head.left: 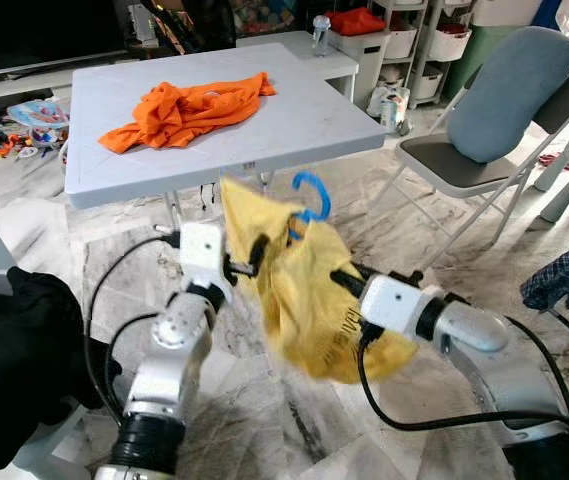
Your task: Hang hanger
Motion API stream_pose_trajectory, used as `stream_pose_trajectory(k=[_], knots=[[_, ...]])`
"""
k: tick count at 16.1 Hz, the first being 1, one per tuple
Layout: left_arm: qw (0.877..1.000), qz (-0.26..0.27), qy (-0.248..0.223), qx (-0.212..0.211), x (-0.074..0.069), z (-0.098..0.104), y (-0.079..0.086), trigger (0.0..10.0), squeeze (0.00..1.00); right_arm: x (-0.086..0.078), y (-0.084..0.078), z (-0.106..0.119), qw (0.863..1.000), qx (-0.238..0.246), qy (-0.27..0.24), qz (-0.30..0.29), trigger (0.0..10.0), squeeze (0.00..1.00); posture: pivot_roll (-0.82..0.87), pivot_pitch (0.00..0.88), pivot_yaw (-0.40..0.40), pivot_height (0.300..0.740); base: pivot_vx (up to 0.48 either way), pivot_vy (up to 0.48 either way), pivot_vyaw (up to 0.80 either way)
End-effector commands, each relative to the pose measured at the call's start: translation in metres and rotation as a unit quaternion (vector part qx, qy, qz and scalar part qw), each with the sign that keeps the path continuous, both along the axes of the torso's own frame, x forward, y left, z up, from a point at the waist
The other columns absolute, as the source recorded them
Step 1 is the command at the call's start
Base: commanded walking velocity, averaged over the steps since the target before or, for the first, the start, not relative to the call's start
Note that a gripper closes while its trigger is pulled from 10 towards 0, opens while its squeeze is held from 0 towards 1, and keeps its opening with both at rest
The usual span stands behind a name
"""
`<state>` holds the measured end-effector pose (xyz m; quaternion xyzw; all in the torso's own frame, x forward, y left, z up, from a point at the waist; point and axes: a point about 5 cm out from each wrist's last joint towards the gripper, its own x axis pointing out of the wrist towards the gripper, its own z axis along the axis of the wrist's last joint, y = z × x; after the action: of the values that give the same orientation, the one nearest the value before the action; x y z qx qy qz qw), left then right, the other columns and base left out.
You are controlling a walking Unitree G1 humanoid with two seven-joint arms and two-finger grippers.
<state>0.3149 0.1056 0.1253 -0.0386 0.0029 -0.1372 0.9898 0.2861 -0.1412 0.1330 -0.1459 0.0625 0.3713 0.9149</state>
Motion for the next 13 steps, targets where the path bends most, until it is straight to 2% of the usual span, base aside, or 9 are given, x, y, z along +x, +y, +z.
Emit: stream_pose_trajectory(k=[1, 4, 5, 6, 8, 9, 10, 13], knots=[[1.000, -0.016, -0.009, -0.008, 0.000, 0.006, -0.006, 10.0, 0.00, 0.002, 0.003, 0.006, 1.000, -0.001, -0.024, 0.007, 10.0, 0.00, -0.16, 0.000, 0.002, 0.740, 0.000, 0.000, 0.00], [0.999, -0.043, 0.000, -0.013, -0.003, 0.003, -0.016, 10.0, 0.00, 0.001, 0.007, 0.004, 1.000, 0.001, -0.021, 0.017, 10.0, 0.00, -0.16, 0.000, 0.003, 0.740, 0.000, 0.000, 0.00], [0.998, -0.052, 0.007, -0.020, -0.004, 0.002, -0.018, 10.0, 0.89, 0.002, 0.007, 0.004, 1.000, 0.002, -0.022, 0.015, 10.0, 0.00, -0.16, 0.000, 0.004, 0.740, 0.000, 0.000, 0.00], [0.998, -0.062, 0.010, -0.025, -0.006, 0.001, -0.021, 10.0, 1.00, 0.004, 0.008, 0.005, 1.000, 0.004, -0.023, 0.013, 10.0, 0.00, -0.16, 0.000, 0.002, 0.740, 0.000, 0.000, 0.00], [0.998, -0.063, 0.017, -0.014, -0.007, -0.004, -0.023, 10.0, 1.00, 0.007, 0.011, 0.005, 1.000, 0.011, -0.025, 0.013, 10.0, 0.00, -0.15, 0.000, -0.001, 0.740, 0.000, 0.000, 0.00], [0.998, -0.058, 0.018, -0.007, -0.005, -0.006, -0.022, 10.0, 0.82, 0.003, 0.016, 0.007, 0.999, 0.017, -0.021, 0.033, 10.0, 0.00, -0.15, 0.000, -0.001, 0.740, 0.000, 0.000, 0.00], [0.998, -0.055, 0.018, -0.005, -0.004, -0.007, -0.020, 10.0, 0.00, 0.001, 0.017, 0.008, 0.999, 0.018, -0.019, 0.042, 10.0, 0.00, -0.15, 0.000, -0.001, 0.740, 0.000, 0.000, 0.00], [0.999, -0.038, 0.032, 0.011, 0.002, -0.013, -0.011, 10.0, 0.00, -0.006, 0.014, 0.016, 0.997, 0.025, -0.007, 0.076, 10.0, 0.00, -0.16, 0.000, 0.005, 0.740, 0.000, 0.000, 0.00]])
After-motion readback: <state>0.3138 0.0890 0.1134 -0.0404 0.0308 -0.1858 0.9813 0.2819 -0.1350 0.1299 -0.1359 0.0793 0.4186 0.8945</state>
